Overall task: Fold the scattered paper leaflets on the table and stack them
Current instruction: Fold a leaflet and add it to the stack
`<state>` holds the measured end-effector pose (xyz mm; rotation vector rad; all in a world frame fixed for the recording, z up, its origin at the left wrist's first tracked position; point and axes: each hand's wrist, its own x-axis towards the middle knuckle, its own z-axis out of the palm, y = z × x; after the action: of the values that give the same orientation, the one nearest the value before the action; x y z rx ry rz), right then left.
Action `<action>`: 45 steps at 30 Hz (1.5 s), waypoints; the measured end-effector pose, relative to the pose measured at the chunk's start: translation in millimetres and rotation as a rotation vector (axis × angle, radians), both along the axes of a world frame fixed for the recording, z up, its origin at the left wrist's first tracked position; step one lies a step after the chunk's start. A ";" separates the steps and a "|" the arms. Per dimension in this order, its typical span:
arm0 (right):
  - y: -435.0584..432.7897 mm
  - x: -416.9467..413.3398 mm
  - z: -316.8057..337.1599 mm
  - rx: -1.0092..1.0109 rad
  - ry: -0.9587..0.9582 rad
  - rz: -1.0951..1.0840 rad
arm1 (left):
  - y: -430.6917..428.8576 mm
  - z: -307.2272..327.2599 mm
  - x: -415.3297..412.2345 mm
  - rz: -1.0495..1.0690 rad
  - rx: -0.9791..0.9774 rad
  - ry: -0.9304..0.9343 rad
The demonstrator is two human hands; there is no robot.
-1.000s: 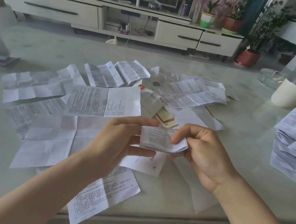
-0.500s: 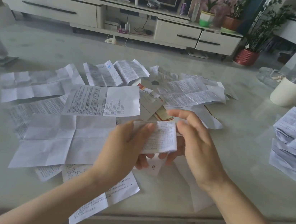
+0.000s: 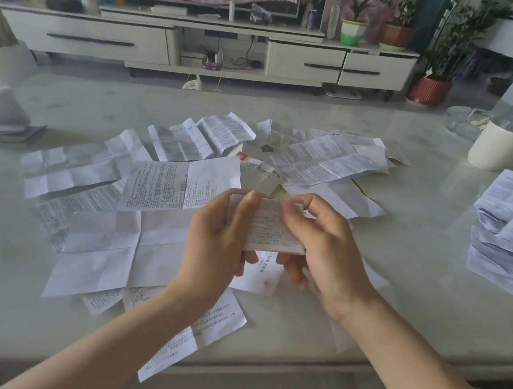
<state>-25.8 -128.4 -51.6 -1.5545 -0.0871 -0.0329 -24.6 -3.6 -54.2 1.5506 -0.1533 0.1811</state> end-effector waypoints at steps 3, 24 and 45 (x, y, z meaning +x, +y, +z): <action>-4.0 3.3 -3.2 -0.185 -0.229 -0.176 | -12.0 6.4 0.4 0.007 0.020 -0.020; -198.9 -30.1 30.4 -0.009 -0.068 -0.653 | -204.2 45.7 34.7 -0.484 0.167 0.112; -296.7 -17.1 -37.0 -1.120 0.366 -0.799 | -309.5 -19.0 74.4 -0.373 1.225 -0.055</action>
<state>-42.9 -425.1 -88.6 -2.5817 0.9582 -0.3800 49.8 -313.0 -73.3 2.6831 -0.6818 -0.2241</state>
